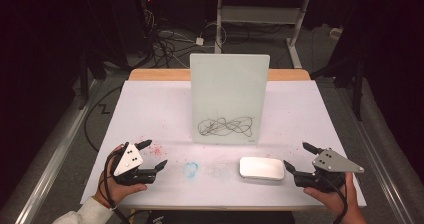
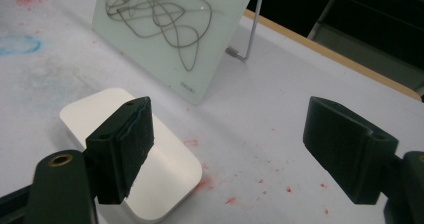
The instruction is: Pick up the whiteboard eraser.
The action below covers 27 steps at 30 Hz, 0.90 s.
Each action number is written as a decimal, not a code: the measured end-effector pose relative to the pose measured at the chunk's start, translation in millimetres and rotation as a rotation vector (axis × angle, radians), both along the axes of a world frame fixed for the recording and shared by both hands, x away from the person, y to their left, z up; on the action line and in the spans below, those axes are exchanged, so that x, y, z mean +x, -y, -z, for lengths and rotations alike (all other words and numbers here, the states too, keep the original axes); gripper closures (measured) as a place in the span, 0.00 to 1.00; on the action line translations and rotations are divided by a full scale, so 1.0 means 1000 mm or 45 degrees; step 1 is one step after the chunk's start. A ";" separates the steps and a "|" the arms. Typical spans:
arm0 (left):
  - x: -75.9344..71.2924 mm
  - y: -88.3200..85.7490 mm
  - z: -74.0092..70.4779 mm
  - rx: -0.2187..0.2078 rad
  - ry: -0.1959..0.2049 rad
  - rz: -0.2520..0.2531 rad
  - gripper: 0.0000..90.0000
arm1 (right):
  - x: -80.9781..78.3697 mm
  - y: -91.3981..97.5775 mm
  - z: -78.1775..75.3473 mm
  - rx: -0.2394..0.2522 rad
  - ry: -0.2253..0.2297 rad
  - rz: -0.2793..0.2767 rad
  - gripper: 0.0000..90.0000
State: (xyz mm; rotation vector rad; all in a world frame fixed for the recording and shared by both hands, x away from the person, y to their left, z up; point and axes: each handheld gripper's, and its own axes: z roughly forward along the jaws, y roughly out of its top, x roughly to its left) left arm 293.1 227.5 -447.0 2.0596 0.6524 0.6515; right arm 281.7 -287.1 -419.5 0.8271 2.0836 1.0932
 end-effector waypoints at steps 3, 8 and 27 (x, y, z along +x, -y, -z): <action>0.003 -0.001 0.002 0.000 -0.029 -0.008 0.23 | 0.003 0.002 0.003 -0.025 -0.045 -0.030 0.22; 0.005 -0.001 0.008 0.051 -0.055 -0.001 0.23 | 0.009 0.001 0.008 -0.137 -0.134 -0.089 0.20; -0.005 -0.005 0.017 0.087 -0.154 -0.009 0.23 | 0.055 -0.059 0.016 -0.477 -0.450 -0.506 0.24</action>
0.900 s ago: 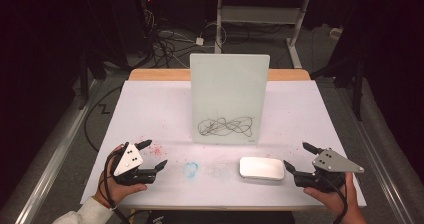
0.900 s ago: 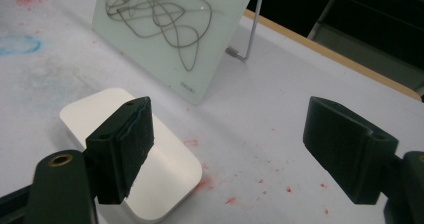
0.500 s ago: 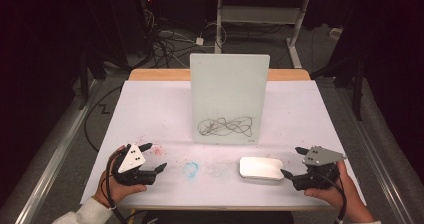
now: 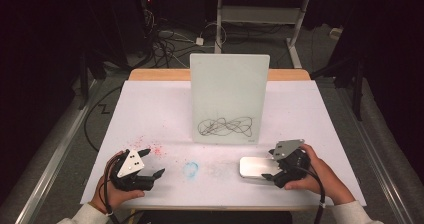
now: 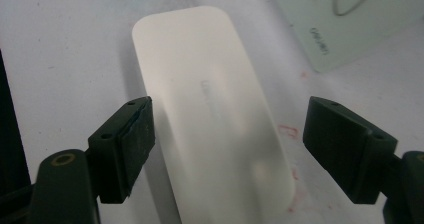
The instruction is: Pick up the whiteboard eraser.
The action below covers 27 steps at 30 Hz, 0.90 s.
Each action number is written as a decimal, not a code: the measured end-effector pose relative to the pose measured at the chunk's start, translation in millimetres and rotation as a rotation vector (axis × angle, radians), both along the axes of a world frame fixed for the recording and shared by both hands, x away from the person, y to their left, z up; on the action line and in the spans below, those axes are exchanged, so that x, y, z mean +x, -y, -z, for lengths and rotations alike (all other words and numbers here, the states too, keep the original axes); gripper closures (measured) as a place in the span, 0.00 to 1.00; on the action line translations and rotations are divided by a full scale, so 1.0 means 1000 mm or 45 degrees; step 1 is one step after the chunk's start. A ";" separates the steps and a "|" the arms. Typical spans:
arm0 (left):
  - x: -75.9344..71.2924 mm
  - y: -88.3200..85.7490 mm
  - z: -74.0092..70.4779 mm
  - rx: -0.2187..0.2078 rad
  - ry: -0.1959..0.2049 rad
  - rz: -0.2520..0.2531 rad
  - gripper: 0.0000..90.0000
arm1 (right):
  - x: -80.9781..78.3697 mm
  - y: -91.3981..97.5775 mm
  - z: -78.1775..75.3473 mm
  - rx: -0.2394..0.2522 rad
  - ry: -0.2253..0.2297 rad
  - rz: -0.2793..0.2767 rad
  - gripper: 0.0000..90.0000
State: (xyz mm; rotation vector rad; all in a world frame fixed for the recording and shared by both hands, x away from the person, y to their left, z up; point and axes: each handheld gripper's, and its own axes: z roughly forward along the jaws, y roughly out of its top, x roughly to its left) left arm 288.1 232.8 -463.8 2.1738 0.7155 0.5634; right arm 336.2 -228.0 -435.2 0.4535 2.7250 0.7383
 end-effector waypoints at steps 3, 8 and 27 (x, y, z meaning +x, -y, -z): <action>-0.001 0.000 0.001 0.010 -0.005 0.001 0.23 | 0.005 -0.010 0.010 -0.055 -0.040 -0.043 0.23; -0.002 0.002 0.002 0.025 -0.016 0.008 0.23 | 0.015 -0.016 0.021 -0.094 -0.118 -0.051 0.24; 0.001 0.007 0.003 0.038 -0.024 0.042 0.23 | 0.009 -0.014 0.012 -0.040 -0.105 -0.171 0.34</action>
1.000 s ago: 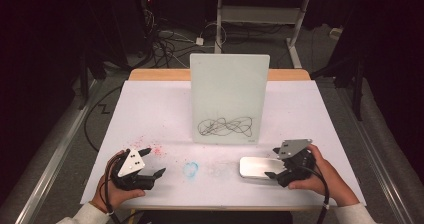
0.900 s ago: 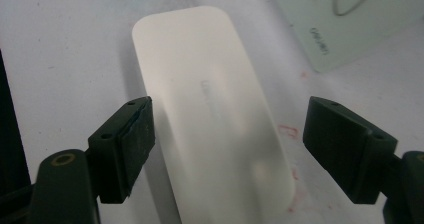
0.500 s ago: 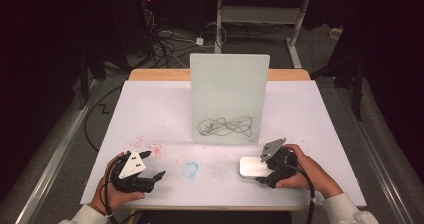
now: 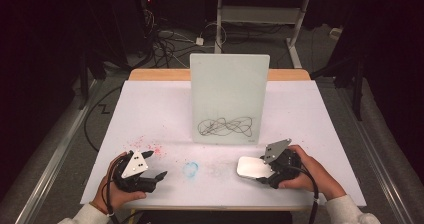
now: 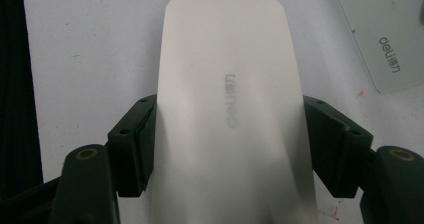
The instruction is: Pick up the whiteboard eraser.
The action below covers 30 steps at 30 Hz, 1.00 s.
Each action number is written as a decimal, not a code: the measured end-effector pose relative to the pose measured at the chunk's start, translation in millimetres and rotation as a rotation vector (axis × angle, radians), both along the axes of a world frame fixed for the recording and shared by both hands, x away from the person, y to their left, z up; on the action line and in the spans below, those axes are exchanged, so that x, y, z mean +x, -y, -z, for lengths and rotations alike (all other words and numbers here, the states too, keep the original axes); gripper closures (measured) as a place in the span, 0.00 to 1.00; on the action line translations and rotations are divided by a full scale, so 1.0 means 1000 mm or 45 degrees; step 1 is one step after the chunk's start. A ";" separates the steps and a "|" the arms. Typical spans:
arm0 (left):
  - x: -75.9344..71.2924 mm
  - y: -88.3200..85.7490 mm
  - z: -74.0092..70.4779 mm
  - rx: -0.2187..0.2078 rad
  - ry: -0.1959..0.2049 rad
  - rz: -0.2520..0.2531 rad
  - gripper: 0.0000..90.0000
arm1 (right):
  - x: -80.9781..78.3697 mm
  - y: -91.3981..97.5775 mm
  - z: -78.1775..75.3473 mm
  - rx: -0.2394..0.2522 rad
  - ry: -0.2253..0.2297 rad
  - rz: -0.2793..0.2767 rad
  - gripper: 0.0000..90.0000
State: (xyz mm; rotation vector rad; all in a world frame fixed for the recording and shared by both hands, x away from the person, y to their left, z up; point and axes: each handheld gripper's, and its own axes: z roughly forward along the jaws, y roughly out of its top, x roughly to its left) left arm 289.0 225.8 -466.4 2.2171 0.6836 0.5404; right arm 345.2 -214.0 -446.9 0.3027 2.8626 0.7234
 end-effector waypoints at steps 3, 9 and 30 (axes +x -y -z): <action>0.000 0.000 0.000 -0.004 0.004 -0.002 0.23 | -0.004 -0.002 -0.004 0.020 0.015 -0.017 0.34; -0.001 -0.001 -0.001 -0.009 0.012 -0.006 0.23 | -0.011 -0.009 -0.008 0.031 0.083 -0.018 0.35; -0.002 -0.008 -0.004 -0.093 0.012 -0.018 0.21 | -0.004 -0.014 -0.033 0.228 0.643 0.267 0.35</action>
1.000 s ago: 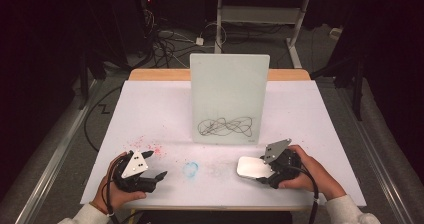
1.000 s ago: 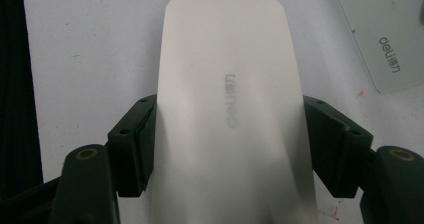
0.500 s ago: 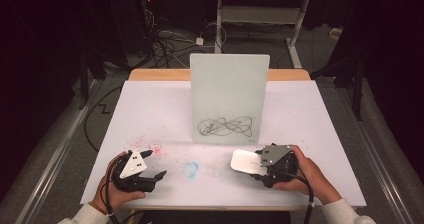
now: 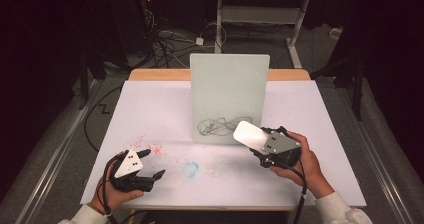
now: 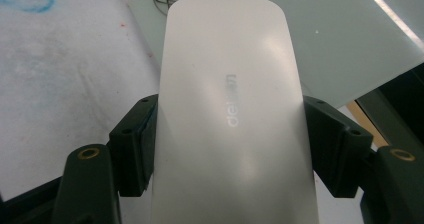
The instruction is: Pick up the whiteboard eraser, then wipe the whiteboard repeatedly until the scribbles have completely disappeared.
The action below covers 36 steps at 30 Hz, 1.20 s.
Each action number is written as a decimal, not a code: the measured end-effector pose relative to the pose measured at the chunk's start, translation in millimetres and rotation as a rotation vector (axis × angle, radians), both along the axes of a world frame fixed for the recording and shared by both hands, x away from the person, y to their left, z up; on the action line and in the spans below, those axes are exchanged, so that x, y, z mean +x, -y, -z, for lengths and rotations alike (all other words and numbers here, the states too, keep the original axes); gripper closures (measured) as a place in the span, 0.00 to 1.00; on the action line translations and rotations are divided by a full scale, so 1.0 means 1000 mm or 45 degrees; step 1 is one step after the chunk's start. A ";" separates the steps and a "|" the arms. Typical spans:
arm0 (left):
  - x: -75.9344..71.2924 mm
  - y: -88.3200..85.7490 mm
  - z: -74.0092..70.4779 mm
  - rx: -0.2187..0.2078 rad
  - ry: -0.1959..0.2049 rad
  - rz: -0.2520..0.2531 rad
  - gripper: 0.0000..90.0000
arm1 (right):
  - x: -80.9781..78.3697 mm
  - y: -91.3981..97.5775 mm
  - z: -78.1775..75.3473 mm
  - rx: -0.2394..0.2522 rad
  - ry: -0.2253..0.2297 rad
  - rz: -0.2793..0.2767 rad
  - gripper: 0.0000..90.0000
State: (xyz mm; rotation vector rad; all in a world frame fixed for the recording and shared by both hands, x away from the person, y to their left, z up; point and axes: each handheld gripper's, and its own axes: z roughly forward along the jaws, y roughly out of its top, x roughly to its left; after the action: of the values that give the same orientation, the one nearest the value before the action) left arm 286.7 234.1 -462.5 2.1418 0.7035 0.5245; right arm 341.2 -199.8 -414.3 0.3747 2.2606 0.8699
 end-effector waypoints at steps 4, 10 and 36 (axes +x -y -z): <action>0.000 -0.001 0.001 -0.007 0.001 0.012 0.21 | 0.002 -0.001 -0.001 0.015 0.025 0.011 0.35; -0.002 -0.001 0.002 0.003 -0.002 0.017 0.21 | 0.003 -0.005 -0.001 -0.020 0.075 0.035 0.35; -0.003 0.006 0.004 0.068 0.005 -0.019 0.23 | 0.025 -0.021 0.024 -0.175 0.296 0.160 0.35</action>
State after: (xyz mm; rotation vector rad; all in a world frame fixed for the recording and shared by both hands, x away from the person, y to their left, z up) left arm 284.0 228.3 -466.2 2.1864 0.7105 0.5613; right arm 365.9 -178.6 -438.4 0.3309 2.0444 0.6533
